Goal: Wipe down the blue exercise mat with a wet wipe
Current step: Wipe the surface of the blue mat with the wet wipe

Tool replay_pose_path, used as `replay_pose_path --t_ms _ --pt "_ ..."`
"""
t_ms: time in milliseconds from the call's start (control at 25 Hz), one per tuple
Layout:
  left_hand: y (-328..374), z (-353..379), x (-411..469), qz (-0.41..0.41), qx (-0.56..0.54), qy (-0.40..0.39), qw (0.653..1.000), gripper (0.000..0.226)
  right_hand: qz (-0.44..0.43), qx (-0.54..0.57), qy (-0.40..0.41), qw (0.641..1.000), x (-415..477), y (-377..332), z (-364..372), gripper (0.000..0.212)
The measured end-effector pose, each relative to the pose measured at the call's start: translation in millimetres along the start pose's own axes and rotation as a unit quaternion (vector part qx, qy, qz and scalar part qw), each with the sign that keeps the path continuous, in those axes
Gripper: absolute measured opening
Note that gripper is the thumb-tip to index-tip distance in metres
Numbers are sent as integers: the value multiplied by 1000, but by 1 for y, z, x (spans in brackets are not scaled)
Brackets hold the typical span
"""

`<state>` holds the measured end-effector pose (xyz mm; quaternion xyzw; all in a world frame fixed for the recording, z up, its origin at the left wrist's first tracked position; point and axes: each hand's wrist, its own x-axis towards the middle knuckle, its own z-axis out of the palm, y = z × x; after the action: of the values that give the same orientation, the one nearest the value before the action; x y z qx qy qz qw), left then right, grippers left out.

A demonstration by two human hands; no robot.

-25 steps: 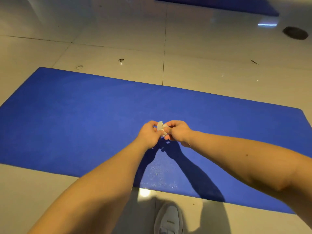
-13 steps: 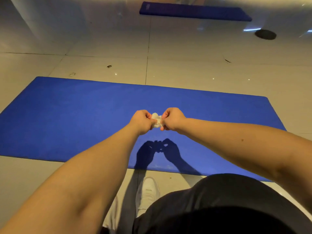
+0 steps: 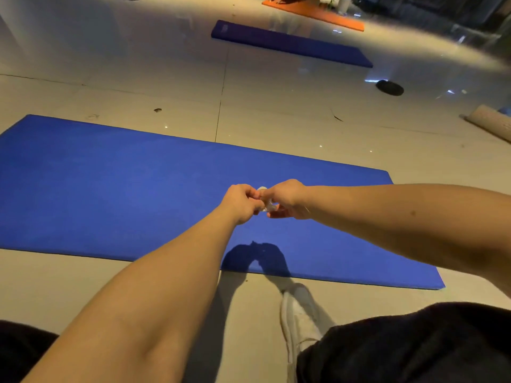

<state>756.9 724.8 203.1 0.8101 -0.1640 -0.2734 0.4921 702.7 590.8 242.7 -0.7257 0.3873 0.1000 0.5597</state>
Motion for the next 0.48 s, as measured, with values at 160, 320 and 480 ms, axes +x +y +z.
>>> replay_pose_path --t_ms 160,320,480 --pt "2 41 8 0 17 -13 1000 3 15 33 4 999 12 32 -31 17" --pt "3 109 22 -4 48 -19 999 10 45 81 30 995 31 83 -71 14" --pt "11 176 36 -35 61 -2 998 24 65 117 50 990 49 128 -116 16"
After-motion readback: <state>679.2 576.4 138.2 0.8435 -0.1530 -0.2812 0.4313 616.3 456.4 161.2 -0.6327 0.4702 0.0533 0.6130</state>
